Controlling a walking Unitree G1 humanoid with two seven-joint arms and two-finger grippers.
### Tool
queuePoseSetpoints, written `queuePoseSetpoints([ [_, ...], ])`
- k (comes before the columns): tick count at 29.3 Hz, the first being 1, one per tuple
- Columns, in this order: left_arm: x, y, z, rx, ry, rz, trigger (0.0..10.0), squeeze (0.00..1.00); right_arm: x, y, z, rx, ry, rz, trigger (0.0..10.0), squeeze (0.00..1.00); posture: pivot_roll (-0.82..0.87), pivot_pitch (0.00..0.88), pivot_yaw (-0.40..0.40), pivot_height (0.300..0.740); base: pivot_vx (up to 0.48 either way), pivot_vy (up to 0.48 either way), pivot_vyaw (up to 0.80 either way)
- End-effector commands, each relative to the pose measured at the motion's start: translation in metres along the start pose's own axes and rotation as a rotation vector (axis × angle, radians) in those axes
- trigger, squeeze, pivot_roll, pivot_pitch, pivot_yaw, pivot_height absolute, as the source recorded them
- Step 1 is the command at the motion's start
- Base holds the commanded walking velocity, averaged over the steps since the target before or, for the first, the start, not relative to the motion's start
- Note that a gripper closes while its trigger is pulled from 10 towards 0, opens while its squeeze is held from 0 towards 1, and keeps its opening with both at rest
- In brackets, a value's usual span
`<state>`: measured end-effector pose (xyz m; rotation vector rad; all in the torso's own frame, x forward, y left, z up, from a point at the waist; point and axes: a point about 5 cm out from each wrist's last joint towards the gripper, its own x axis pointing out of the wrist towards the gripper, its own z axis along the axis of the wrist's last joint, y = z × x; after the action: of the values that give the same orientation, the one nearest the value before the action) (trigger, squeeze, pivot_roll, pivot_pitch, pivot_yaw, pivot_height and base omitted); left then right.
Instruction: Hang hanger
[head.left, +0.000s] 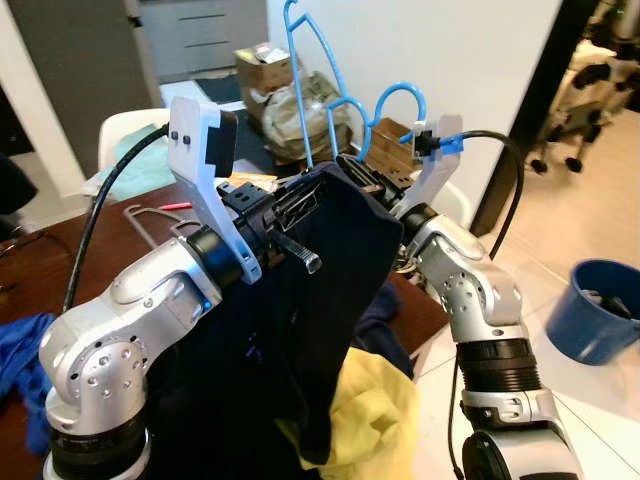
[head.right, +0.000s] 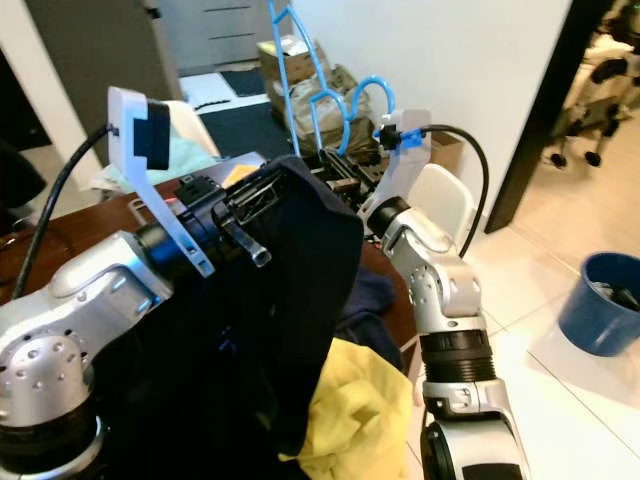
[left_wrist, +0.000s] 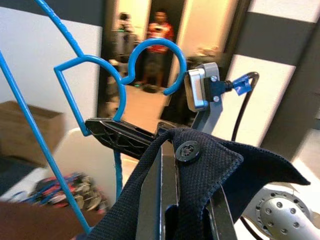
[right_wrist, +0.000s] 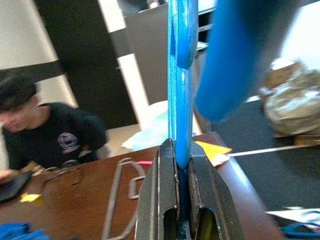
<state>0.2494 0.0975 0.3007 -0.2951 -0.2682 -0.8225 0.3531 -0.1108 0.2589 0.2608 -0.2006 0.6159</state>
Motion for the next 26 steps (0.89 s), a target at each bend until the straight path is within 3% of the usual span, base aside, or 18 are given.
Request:
queuePoseSetpoints([
  [1,-0.001,0.002,-0.005,-0.015,0.009,0.010,10.0,0.00,0.000,0.001,0.000,-0.004,-0.003,0.008,10.0,0.00,0.02,0.000,-0.006,0.740,-0.292,0.000,-0.76],
  [6,-0.002,0.005,-0.007,-0.021,0.012,0.028,10.0,0.00,-0.001,0.000,0.002,-0.009,-0.003,0.000,10.0,0.00,0.02,0.011,-0.006,0.740,-0.326,0.000,-0.76],
  [17,-0.003,0.023,-0.008,-0.036,-0.034,0.153,10.0,0.00,-0.002,-0.008,0.003,-0.028,0.002,-0.055,10.0,0.00,0.01,0.018,-0.006,0.740,0.000,0.000,-0.76],
  [25,-0.003,0.030,-0.017,0.073,0.011,0.209,10.0,0.00,-0.005,-0.025,0.001,-0.074,0.010,-0.182,10.0,0.00,0.01,0.004,-0.009,0.740,0.000,0.000,-0.76],
  [26,-0.006,0.032,-0.027,0.106,0.048,0.222,10.0,0.00,-0.010,-0.034,-0.005,-0.098,0.037,-0.240,10.0,0.00,0.01,0.000,-0.014,0.740,0.000,0.000,-0.77],
])
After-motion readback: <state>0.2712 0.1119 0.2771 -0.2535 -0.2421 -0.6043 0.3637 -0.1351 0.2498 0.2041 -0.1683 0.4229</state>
